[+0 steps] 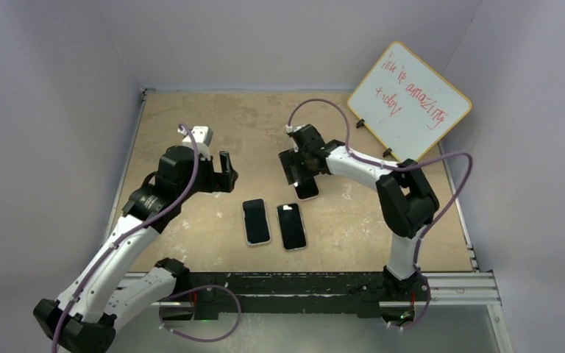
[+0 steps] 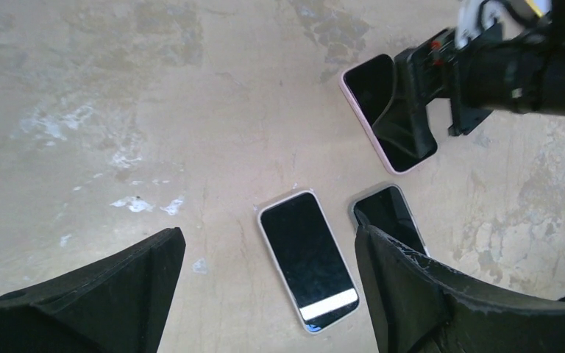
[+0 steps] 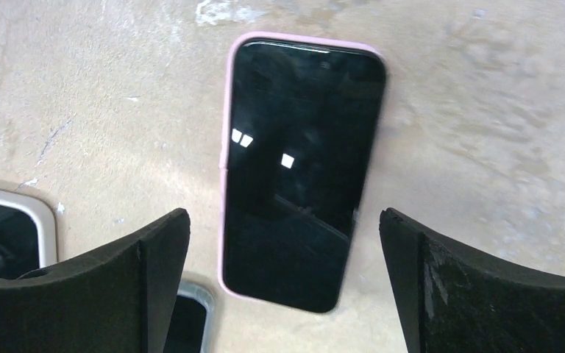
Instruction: Put the phone into the phone case
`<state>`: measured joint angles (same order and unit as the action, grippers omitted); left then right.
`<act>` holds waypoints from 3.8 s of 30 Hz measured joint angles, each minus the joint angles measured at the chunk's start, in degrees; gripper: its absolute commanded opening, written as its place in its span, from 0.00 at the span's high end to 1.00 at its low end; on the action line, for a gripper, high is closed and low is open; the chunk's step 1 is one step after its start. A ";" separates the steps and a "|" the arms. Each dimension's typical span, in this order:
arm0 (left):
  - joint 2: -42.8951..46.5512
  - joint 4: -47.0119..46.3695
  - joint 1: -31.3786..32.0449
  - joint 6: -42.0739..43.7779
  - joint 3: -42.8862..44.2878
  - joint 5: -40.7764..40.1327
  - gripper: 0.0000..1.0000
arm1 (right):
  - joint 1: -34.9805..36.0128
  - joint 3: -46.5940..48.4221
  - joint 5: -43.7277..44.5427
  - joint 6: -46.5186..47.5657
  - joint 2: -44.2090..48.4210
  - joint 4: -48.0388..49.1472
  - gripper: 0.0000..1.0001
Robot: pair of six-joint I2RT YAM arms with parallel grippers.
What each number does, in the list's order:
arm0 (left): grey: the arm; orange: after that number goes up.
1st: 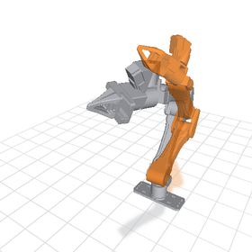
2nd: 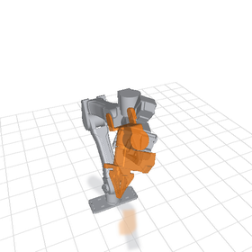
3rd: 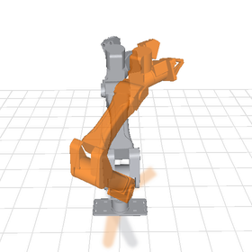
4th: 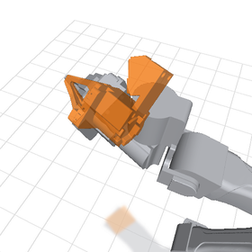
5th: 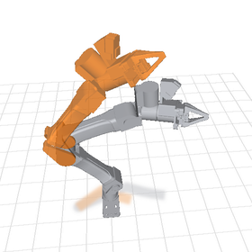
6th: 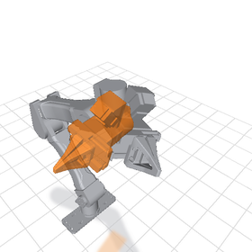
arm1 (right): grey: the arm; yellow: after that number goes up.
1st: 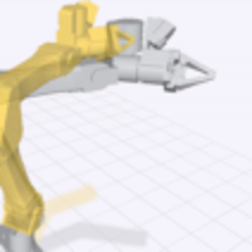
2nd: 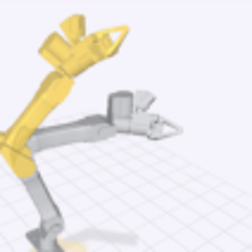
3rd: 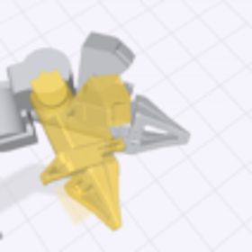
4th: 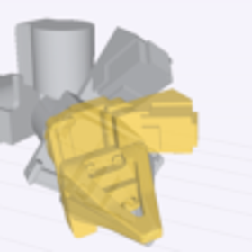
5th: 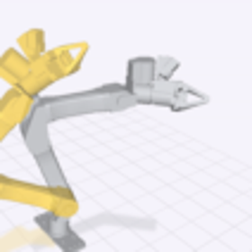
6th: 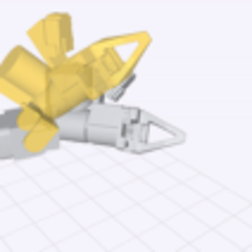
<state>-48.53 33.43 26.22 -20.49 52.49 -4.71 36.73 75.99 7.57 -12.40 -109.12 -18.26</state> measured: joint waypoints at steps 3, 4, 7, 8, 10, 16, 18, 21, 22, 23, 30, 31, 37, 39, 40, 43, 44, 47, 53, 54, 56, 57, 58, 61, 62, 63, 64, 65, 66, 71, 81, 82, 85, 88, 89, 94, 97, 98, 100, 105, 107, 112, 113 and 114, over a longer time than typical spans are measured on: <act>-4.31 -0.74 -0.04 -2.12 0.00 2.64 0.12 | -2.82 -2.21 -2.91 -0.48 4.09 0.44 0.01; -6.03 -1.16 -0.07 -2.86 0.00 3.80 0.12 | -3.93 -3.21 -3.72 -0.68 5.60 0.83 0.02; -11.10 -2.95 -0.11 -4.63 0.00 7.43 0.13 | -7.72 -6.43 -7.15 -1.77 9.25 2.40 0.08; -12.83 -3.80 -0.11 -5.44 0.00 8.61 0.14 | -8.81 -7.30 -8.07 -2.23 9.90 2.91 0.10; -16.26 -5.92 -0.13 -6.84 0.00 10.78 0.15 | -11.26 -8.98 -10.64 -3.21 10.43 4.31 0.16; -25.46 -13.60 -0.20 -11.61 -0.33 16.59 0.25 | -16.85 -10.88 -20.52 -6.78 8.39 8.15 0.27; -27.67 -16.74 -0.22 -13.27 -1.11 18.14 0.26 | -17.14 -10.88 -23.19 -7.72 7.17 9.97 0.25; -30.67 -20.41 -0.22 -15.34 -1.46 19.80 0.29 | -16.92 -10.99 -25.70 -8.87 5.55 11.96 0.24; -31.95 -21.66 -0.22 -15.91 -1.44 20.22 0.31 | -16.87 -11.21 -26.45 -9.27 5.16 12.63 0.24; -33.09 -22.51 -0.22 -16.26 -1.44 20.57 0.33 | -16.85 -11.37 -26.84 -9.49 4.81 12.98 0.23; -40.24 -28.33 -0.22 -19.43 -1.40 21.86 0.46 | -16.52 -12.92 -28.17 -11.23 2.97 16.24 0.24; -40.89 -29.75 -0.22 -19.82 -1.40 21.84 0.47 | -16.55 -13.18 -28.35 -11.67 2.99 16.90 0.24; -46.16 -35.45 -0.24 -22.45 -1.40 22.51 0.52 | -16.52 -16.83 -33.99 -16.37 2.99 24.26 0.24; -48.57 -37.22 -0.28 -23.47 -1.46 23.30 0.53 | -16.57 -18.25 -35.67 -18.49 2.99 27.26 0.24; -49.51 -38.01 -0.31 -23.96 -1.55 23.67 0.53 | -16.55 -18.82 -36.33 -19.50 2.99 28.44 0.24; -52.13 -40.74 -0.33 -24.98 -1.84 24.92 0.53 | -16.50 -20.17 -37.83 -22.08 2.99 31.10 0.24; -53.11 -41.79 -0.33 -25.27 -1.86 25.42 0.53 | -16.50 -20.59 -38.34 -22.99 2.99 32.02 0.24; -56.04 -45.05 -0.33 -25.97 -1.86 27.08 0.57 | -16.50 -21.57 -39.41 -25.70 2.80 34.36 0.22; -59.63 -51.80 -0.33 -27.61 -1.84 31.36 0.65 | -16.50 -22.01 -42.75 -32.48 0.57 40.09 0.22; -59.91 -52.35 -0.33 -27.78 -1.84 31.67 0.68 | -16.50 -22.10 -43.12 -33.55 0.17 41.11 0.22; -60.50 -53.09 -0.35 -28.06 -1.88 32.11 0.74 | -16.50 -22.40 -43.47 -35.65 -0.42 43.32 0.22; -60.65 -53.20 -0.48 -28.20 -1.95 32.35 0.76 | -16.59 -22.91 -43.56 -36.85 -0.46 44.72 0.22; -60.87 -53.46 -0.66 -28.24 -2.05 32.54 0.78 | -16.68 -23.41 -43.58 -38.01 -0.46 45.92 0.22; -61.29 -53.70 -1.11 -28.33 -2.19 33.18 0.83 | -16.96 -24.65 -43.85 -41.09 -0.46 49.75 0.22; -61.31 -53.70 -1.16 -28.33 -2.25 33.22 0.85 | -17.07 -24.96 -44.11 -41.90 -0.46 51.04 0.22; -61.31 -53.68 -1.20 -28.15 -2.34 33.24 0.86 | -17.22 -25.31 -44.52 -42.86 -0.46 52.70 0.22; -61.31 -53.77 -1.25 -28.15 -2.47 33.27 0.86 | -17.35 -25.68 -44.96 -43.89 -0.44 54.51 0.22; -61.29 -53.99 -1.36 -28.11 -2.64 33.33 0.87 | -17.46 -25.94 -45.66 -44.87 -0.44 56.00 0.22; -61.29 -54.34 -1.44 -28.04 -2.89 33.51 0.88 | -17.51 -26.18 -46.40 -45.83 -0.44 57.42 0.22; -60.96 -56.52 -1.95 -27.96 -4.48 34.29 0.89 | -17.44 -26.51 -49.03 -47.95 -0.44 61.11 0.22; -60.96 -57.96 -1.77 -27.91 -5.20 33.97 0.89 | -16.87 -25.73 -49.44 -41.05 -0.44 53.29 0.47; -60.96 -58.05 -1.79 -27.91 -5.27 33.97 0.89 | -16.87 -25.73 -49.66 -40.89 -0.44 53.24 0.49; -60.83 -58.25 -1.88 -27.93 -5.57 33.92 0.88 | -16.90 -25.75 -50.31 -41.18 -0.46 53.51 0.53; -60.41 -58.25 -1.95 -27.91 -6.12 33.53 0.88 | -16.85 -25.77 -51.30 -41.75 -0.46 54.69 0.56; -60.37 -58.27 -1.99 -27.93 -6.27 33.48 0.88 | -16.81 -25.77 -51.56 -41.81 -0.46 54.86 0.56; -60.33 -58.27 -2.08 -27.93 -6.29 33.48 0.87 | -16.81 -25.75 -51.80 -41.13 -0.46 53.79 0.54; -60.33 -58.49 -2.08 -27.91 -6.36 33.48 0.87 | -16.79 -25.73 -51.89 -40.83 -0.46 53.13 0.55; -60.33 -58.60 -2.08 -27.93 -6.40 33.48 0.87 | -16.76 -25.64 -51.89 -40.63 -0.46 52.74 0.56; -60.33 -58.75 -2.05 -27.93 -6.49 33.48 0.86 | -16.68 -25.29 -51.89 -40.09 -0.46 51.67 0.60; -60.33 -59.10 -2.12 -27.93 -6.69 33.68 0.85 | -16.17 -23.82 -51.54 -37.73 -0.50 48.30 0.81; -60.33 -59.19 -2.16 -27.93 -6.73 33.73 0.85 | -16.17 -23.32 -51.41 -36.59 -0.50 47.17 0.90; -60.30 -59.36 -2.19 -27.96 -6.75 33.90 0.84 | -16.52 -22.40 -49.51 -32.94 -0.33 43.45 1.00; -60.30 -59.41 -2.19 -27.96 -6.75 33.92 0.84 | -16.52 -22.40 -49.16 -32.48 -0.28 43.12 1.00; -60.30 -59.49 -2.19 -27.98 -6.80 33.92 0.84 | -16.55 -22.40 -49.00 -32.20 -0.20 42.91 1.00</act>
<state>-108.84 -26.06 24.03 -48.47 45.69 29.21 20.18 53.58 -41.43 -44.60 -109.32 24.64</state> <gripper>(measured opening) 0.158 0.032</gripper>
